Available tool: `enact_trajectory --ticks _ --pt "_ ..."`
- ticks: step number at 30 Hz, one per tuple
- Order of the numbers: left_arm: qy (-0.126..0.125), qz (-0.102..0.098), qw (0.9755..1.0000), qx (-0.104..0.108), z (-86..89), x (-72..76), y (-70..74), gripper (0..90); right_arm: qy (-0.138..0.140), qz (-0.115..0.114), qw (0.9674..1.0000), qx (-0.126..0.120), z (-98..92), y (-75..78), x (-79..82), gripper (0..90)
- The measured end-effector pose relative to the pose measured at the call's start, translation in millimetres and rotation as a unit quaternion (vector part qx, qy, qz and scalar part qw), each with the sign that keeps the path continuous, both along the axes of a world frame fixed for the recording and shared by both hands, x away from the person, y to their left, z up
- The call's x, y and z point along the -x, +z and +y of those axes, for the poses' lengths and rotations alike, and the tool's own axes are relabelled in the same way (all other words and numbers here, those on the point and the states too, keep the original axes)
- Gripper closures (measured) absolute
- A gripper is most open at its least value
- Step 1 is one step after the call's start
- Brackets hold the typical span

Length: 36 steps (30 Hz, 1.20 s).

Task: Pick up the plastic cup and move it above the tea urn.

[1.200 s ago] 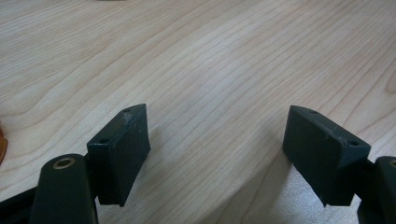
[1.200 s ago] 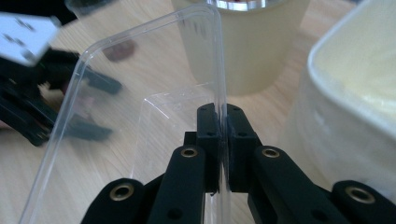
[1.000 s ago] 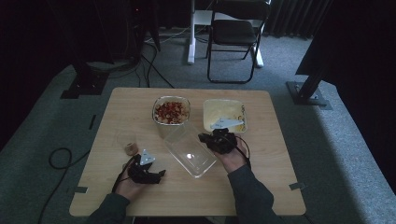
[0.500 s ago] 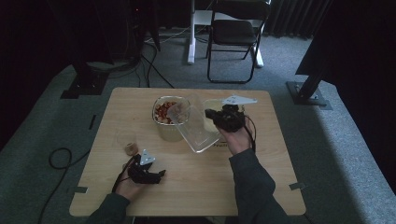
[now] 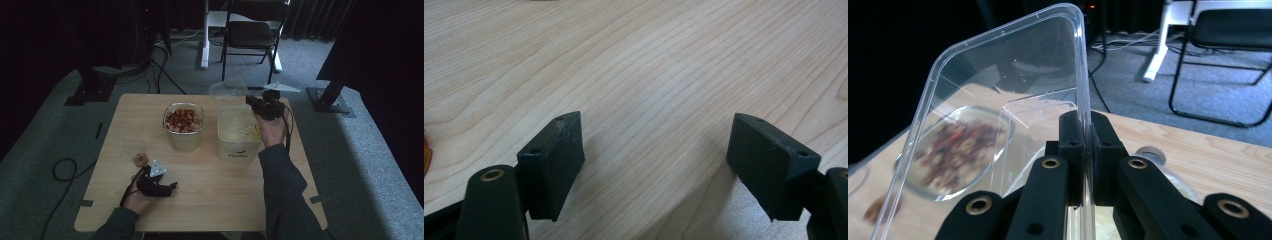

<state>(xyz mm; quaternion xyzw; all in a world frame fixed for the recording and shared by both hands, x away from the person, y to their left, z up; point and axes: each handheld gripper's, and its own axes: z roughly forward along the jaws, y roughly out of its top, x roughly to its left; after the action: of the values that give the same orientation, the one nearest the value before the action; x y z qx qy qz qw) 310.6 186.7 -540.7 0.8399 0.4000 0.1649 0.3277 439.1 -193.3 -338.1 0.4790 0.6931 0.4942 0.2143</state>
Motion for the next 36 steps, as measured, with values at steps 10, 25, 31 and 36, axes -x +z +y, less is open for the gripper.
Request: enact_trajectory --ticks 10,25,31,36 --pt "0.001 0.0 1.0 0.0 -0.6 0.6 0.0 23.2 -0.038 0.04 0.9984 0.014 -2.7 -14.3 -29.5 55.2" --pt "-0.002 0.0 1.0 0.001 -0.3 0.2 -0.3 23.0 -0.033 0.029 0.9986 0.028 -29.2 -35.2 -10.1 46.6" --pt "-0.003 -0.001 1.0 0.002 -0.4 -0.2 -0.6 22.6 -0.032 0.026 0.9987 0.031 -36.0 -37.5 -4.4 44.8" --pt "-0.004 -0.003 1.0 0.003 0.2 -0.6 -1.2 21.5 -0.025 0.017 0.9987 0.041 -37.5 -39.2 1.2 43.3"
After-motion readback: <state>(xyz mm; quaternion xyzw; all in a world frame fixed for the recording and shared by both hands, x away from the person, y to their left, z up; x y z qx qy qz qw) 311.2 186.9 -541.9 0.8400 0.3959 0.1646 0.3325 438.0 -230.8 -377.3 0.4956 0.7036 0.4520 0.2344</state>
